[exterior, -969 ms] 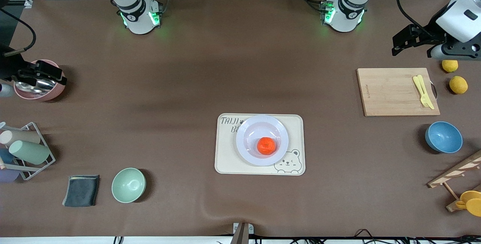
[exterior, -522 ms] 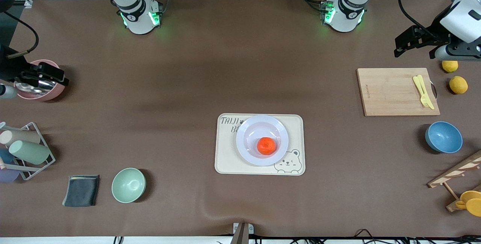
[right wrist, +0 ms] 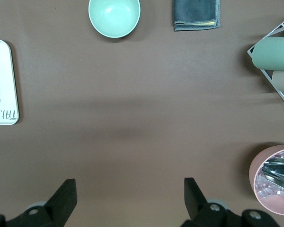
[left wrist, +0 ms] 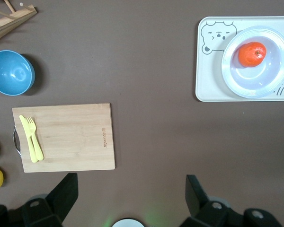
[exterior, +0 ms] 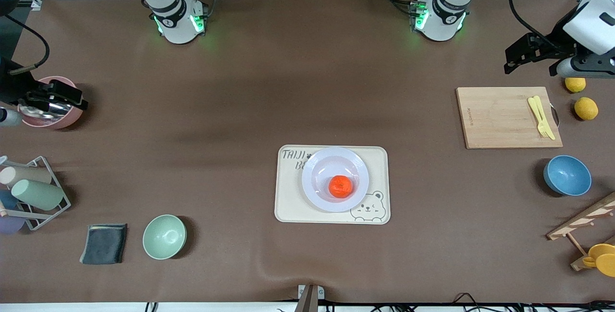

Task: Place orange and plate with both arms

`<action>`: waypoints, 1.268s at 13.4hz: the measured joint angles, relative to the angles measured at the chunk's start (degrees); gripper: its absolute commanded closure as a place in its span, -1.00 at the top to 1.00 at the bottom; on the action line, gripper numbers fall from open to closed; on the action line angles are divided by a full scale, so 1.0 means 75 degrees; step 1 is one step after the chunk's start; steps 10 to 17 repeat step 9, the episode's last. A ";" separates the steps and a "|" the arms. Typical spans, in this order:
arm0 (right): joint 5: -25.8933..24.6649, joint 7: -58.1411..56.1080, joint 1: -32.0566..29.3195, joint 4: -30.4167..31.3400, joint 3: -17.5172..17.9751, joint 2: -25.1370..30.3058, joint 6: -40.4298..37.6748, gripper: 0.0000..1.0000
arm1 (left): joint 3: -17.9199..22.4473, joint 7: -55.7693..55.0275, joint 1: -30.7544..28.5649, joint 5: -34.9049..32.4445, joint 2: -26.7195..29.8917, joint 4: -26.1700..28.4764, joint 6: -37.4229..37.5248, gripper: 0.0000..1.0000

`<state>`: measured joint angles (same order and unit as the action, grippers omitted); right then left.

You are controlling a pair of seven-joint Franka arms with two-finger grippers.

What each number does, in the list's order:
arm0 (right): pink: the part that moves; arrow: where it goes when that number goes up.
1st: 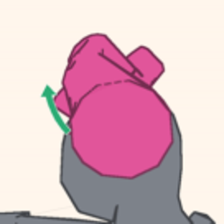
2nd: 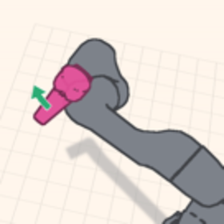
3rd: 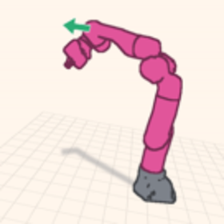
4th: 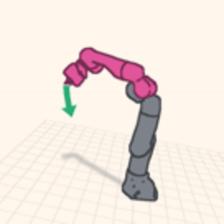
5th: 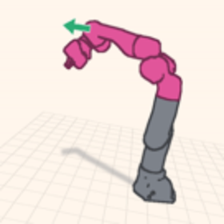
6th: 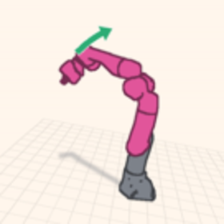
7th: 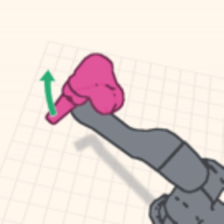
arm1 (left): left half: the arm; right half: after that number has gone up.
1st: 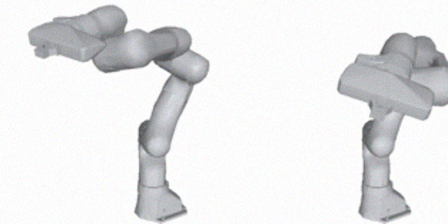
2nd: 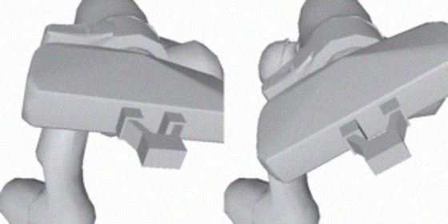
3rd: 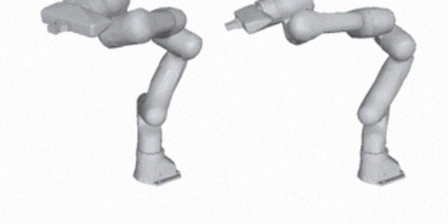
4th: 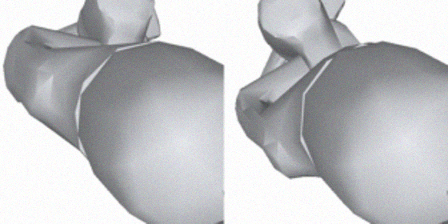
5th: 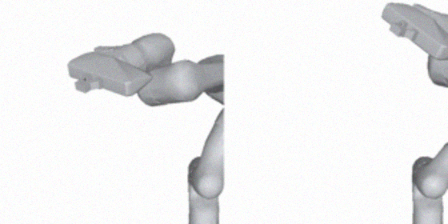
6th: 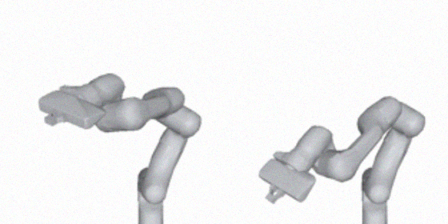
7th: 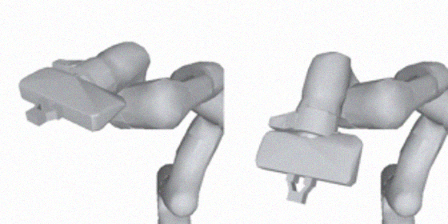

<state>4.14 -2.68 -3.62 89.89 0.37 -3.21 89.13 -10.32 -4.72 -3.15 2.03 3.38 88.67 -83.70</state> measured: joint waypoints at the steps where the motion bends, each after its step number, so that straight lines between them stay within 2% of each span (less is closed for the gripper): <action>1: 0.0000 0.0000 -0.0001 0.0000 0.0000 0.0000 0.0000 1.00 | -0.0026 0.0000 0.0005 0.0000 0.0000 0.0000 -0.0004 1.00; 17: -0.0006 0.0012 -0.0041 0.0000 -0.0002 0.0017 0.0009 1.00 | -0.0100 0.0000 0.0015 0.0000 0.0002 -0.0013 -0.0015 1.00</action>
